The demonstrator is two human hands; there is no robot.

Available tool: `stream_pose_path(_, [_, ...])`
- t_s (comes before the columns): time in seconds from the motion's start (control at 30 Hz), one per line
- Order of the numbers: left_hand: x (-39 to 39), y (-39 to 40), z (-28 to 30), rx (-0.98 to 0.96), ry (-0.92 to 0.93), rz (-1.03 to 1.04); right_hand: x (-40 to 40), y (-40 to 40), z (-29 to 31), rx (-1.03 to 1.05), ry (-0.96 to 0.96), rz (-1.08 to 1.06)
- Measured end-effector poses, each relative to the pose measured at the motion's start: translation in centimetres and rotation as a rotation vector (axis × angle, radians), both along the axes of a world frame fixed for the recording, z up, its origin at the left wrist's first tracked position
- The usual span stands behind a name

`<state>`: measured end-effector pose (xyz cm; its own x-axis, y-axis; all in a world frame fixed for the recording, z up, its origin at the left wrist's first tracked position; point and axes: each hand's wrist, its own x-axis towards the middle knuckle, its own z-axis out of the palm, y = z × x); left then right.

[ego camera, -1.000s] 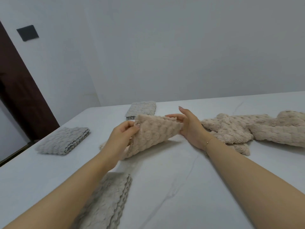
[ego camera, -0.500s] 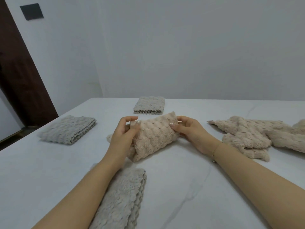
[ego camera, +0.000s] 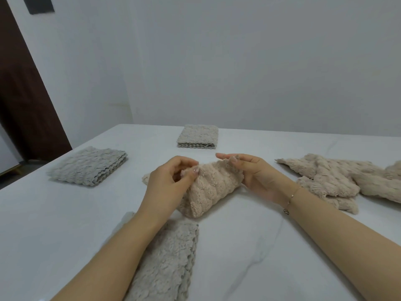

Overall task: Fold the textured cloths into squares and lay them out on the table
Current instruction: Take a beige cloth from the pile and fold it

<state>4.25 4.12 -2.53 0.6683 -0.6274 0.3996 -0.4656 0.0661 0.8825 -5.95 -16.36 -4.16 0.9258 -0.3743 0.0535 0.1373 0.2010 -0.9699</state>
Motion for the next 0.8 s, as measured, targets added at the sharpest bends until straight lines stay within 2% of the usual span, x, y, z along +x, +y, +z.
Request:
stream_pose_path(0.3, [-1.1,0.8,1.1,0.173,-0.093,-0.046,-1.2,-0.7,0.6,0.043,0.188,0.164])
stream_pose_path(0.37, [-1.7,1.1,1.3,0.244,-0.121,-0.105,-1.5,-0.9,0.8,0.022,0.197,0.184])
stream_pose_path(0.47, [-2.4,1.3,1.4,0.363,-0.269,-0.128,-1.4,-1.0,0.7,0.018,0.189,0.181])
stream_pose_path(0.6, [-2.2,1.2,1.1,0.360,-0.357,-0.109,-1.2,-1.1,0.5,0.048,0.144,0.138])
stream_pose_path(0.7, [-2.1,1.2,1.2,0.348,-0.288,-0.107,-1.1,-1.5,0.5,0.064,0.094,0.109])
stream_pose_path(0.8, [-2.5,1.3,1.7,0.277,-0.087,-0.122,-1.1,-1.8,0.6,0.061,0.029,0.080])
